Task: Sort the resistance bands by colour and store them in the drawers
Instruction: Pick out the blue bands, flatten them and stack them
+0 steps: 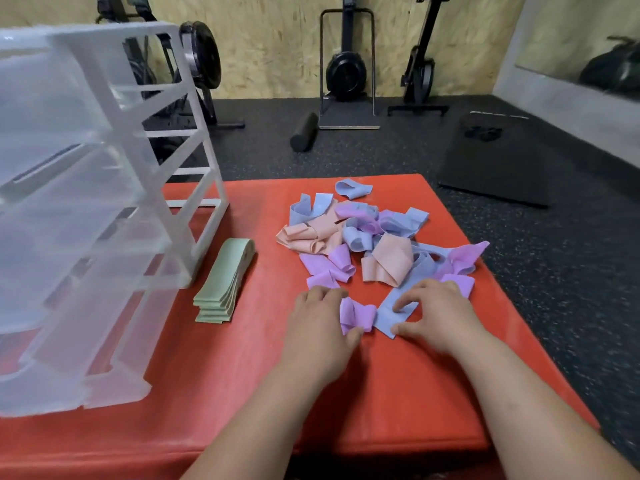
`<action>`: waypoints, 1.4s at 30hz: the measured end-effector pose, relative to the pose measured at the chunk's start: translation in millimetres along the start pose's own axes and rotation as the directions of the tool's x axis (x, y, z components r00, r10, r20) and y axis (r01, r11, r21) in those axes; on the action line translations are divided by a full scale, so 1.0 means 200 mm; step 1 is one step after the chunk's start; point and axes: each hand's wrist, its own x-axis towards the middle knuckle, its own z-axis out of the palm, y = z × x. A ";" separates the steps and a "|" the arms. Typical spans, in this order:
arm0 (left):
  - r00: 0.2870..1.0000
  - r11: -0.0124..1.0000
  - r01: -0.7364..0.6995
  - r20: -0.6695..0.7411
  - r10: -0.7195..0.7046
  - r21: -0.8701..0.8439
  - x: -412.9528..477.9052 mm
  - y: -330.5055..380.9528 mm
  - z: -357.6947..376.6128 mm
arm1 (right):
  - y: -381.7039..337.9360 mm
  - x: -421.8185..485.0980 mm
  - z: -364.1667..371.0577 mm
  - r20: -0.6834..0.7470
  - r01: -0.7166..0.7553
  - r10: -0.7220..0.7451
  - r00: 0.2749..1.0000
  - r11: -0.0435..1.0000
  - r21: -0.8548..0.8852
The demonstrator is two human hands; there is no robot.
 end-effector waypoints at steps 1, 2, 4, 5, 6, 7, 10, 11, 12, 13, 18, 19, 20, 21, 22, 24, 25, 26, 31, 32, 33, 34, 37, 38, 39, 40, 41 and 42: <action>1.000 1.000 -0.008 -0.006 0.008 0.011 0.01 0.00 0.01 | -0.01 0.00 0.00 0.005 0.001 -0.001 1.000 1.000 -0.013; 1.000 1.000 -0.007 -0.012 0.008 0.012 0.02 0.00 0.02 | -0.01 0.01 0.00 0.007 0.002 -0.002 1.000 1.000 -0.014; 1.000 1.000 -0.008 -0.015 0.008 0.000 0.04 0.00 0.03 | -0.01 0.01 0.01 0.004 0.001 -0.002 1.000 1.000 0.010; 1.000 1.000 -0.018 -0.015 0.018 -0.002 0.05 0.00 0.04 | 0.00 0.01 0.01 0.000 0.005 -0.005 1.000 1.000 0.026; 0.999 1.000 -0.030 -0.015 0.030 -0.003 0.05 0.00 0.04 | 0.00 0.01 0.01 -0.009 0.011 -0.011 1.000 0.999 0.041; 0.999 0.999 -0.042 -0.018 0.042 -0.002 0.05 0.00 0.04 | 0.00 0.01 0.02 -0.020 0.019 -0.018 1.000 0.998 0.054; 0.997 0.998 -0.065 -0.035 0.064 -0.007 0.06 -0.02 0.05 | 0.00 0.02 0.02 -0.022 0.030 -0.028 0.999 0.996 0.090; 0.996 0.997 -0.074 -0.043 0.073 -0.007 0.07 -0.03 0.04 | -0.01 0.02 0.02 -0.022 0.030 -0.028 0.999 0.994 0.101; 0.995 0.996 -0.084 -0.053 0.084 -0.008 0.08 -0.03 0.04 | -0.01 0.02 0.02 -0.029 0.031 -0.028 0.999 0.994 0.108; 0.994 0.995 -0.095 -0.062 0.094 -0.007 0.08 -0.04 0.03 | -0.01 0.02 0.02 -0.048 0.030 -0.024 0.999 0.992 0.119; 0.981 0.985 -0.125 -0.163 0.105 -0.116 0.07 -0.06 -0.07 | -0.11 0.02 -0.09 -0.313 0.147 -0.008 0.950 0.895 0.421; 0.980 0.974 -0.122 -0.177 0.088 -0.192 0.06 -0.05 -0.09 | -0.16 0.01 -0.13 -0.372 0.203 -0.006 0.928 0.846 0.492; 0.983 0.952 -0.105 -0.173 0.056 -0.287 0.06 -0.03 -0.12 | -0.20 -0.01 -0.16 -0.413 0.257 -0.012 0.910 0.801 0.542; 0.989 0.915 -0.073 -0.147 0.015 -0.398 0.05 -0.01 -0.15 | -0.25 -0.04 -0.18 -0.431 0.300 -0.033 0.902 0.765 0.570; 0.994 0.860 -0.033 -0.106 -0.024 -0.509 0.05 0.01 -0.17 | -0.28 -0.06 -0.19 -0.428 0.333 -0.067 0.901 0.740 0.585; 0.996 0.758 0.032 -0.046 -0.082 -0.651 0.05 0.03 -0.20 | -0.34 -0.09 -0.18 -0.370 0.365 -0.156 0.916 0.708 0.604; 0.994 0.724 0.060 -0.026 -0.107 -0.687 0.05 0.03 -0.21 | -0.37 -0.11 -0.16 -0.327 0.368 -0.199 0.924 0.700 0.613; 0.991 0.693 0.090 -0.005 -0.134 -0.715 0.05 0.03 -0.22 | -0.38 -0.11 -0.15 -0.292 0.368 -0.232 0.928 0.698 0.614; 0.983 0.637 0.154 0.053 -0.175 -0.755 0.05 -0.03 -0.21 | -0.39 -0.12 -0.12 -0.212 0.310 -0.226 0.951 0.707 0.636; 0.984 0.660 0.141 0.031 -0.175 -0.738 0.06 -0.04 -0.21 | -0.38 -0.11 -0.11 -0.204 0.282 -0.196 0.959 0.720 0.634; 0.983 0.685 0.127 -0.001 -0.183 -0.718 0.06 -0.04 -0.21 | -0.37 -0.10 -0.11 -0.198 0.249 -0.158 0.967 0.737 0.628; 0.981 0.710 0.107 -0.041 -0.189 -0.696 0.06 -0.05 -0.22 | -0.36 -0.10 -0.10 -0.194 0.216 -0.119 0.974 0.754 0.621; 0.969 0.802 0.019 -0.185 -0.161 -0.597 0.06 -0.07 -0.26 | -0.33 -0.08 -0.12 -0.212 0.157 -0.035 0.977 0.789 0.593; 0.965 0.845 -0.028 -0.235 -0.117 -0.534 0.05 -0.07 -0.27 | -0.33 -0.08 -0.14 -0.237 0.172 -0.033 0.971 0.787 0.593; 0.962 0.887 -0.086 -0.271 -0.046 -0.454 0.05 -0.07 -0.29 | -0.33 -0.09 -0.16 -0.267 0.216 -0.064 0.962 0.779 0.588; 0.957 0.918 -0.153 -0.285 0.045 -0.367 0.05 -0.07 -0.31 | -0.35 -0.10 -0.18 -0.295 0.284 -0.129 0.947 0.763 0.581; 0.951 0.932 -0.217 -0.279 0.134 -0.291 0.05 -0.06 -0.32 | -0.37 -0.11 -0.20 -0.309 0.359 -0.212 0.927 0.738 0.571; 0.942 0.932 -0.268 -0.269 0.200 -0.246 0.04 -0.06 -0.33 | -0.39 -0.12 -0.21 -0.305 0.416 -0.287 0.908 0.706 0.573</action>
